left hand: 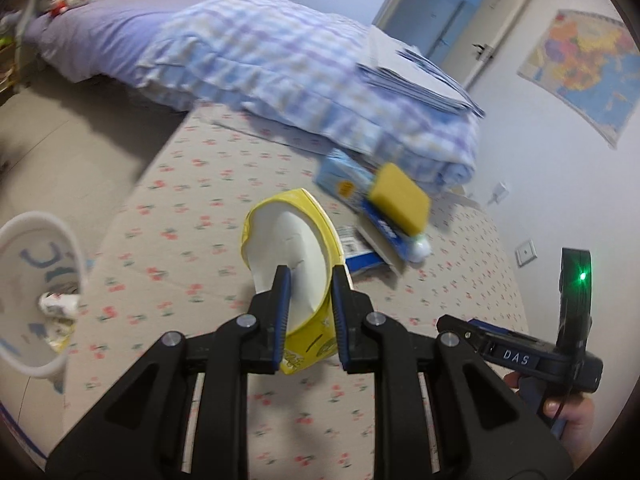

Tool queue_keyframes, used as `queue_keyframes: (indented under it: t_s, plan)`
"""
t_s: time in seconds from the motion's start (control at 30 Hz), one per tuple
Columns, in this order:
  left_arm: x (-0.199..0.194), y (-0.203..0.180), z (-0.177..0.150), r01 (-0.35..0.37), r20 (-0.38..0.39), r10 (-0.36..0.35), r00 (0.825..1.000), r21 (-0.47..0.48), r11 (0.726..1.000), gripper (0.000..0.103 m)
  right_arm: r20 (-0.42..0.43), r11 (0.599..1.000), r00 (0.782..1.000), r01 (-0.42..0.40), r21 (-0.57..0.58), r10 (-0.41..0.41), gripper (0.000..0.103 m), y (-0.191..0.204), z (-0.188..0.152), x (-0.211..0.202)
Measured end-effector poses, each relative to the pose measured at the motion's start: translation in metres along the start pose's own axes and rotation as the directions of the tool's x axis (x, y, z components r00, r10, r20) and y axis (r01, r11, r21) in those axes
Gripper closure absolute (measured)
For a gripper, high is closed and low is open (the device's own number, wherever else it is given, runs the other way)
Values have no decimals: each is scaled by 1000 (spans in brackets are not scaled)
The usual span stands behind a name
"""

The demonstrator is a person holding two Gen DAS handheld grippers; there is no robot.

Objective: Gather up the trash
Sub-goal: 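Lift the paper bowl with the left tool while the right tool reaches the orange peel, then close the right tool on the orange peel and lift it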

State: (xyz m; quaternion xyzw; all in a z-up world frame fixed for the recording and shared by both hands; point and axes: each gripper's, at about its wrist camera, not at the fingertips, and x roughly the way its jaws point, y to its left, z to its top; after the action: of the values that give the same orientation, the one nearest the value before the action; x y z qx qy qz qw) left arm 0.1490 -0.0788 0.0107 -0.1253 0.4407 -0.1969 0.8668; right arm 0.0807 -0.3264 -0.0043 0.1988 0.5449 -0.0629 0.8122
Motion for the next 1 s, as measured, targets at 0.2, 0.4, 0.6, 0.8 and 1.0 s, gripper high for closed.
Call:
queue_keyframes:
  t_s: [0.2,0.4,0.6,0.8,1.0]
  plan:
    - [-22,35,-1,-42,11,43,999,-45,998,81,-44,996,998,-47,-76,44,25,43,-4,23]
    - [-36,58,-4,-68,10,68,998,-73,995,81,-92,993,992,-94,-76,87,25,73,-2,52]
    - [-42,79,-7,-89,0,89,996,-101,991,81,-136,995,988,-84,-51,76,25,89,1,81]
    - [-45,88,-8,-95,-5,95,995,-104,990,81,-119,996,992,-42,-79,32,28,99,-2,88]
    - [-47,90,-9,-97,-7,97,995,-101,990,81,-89,996,996,-26,-87,18,42,100,-1,82]
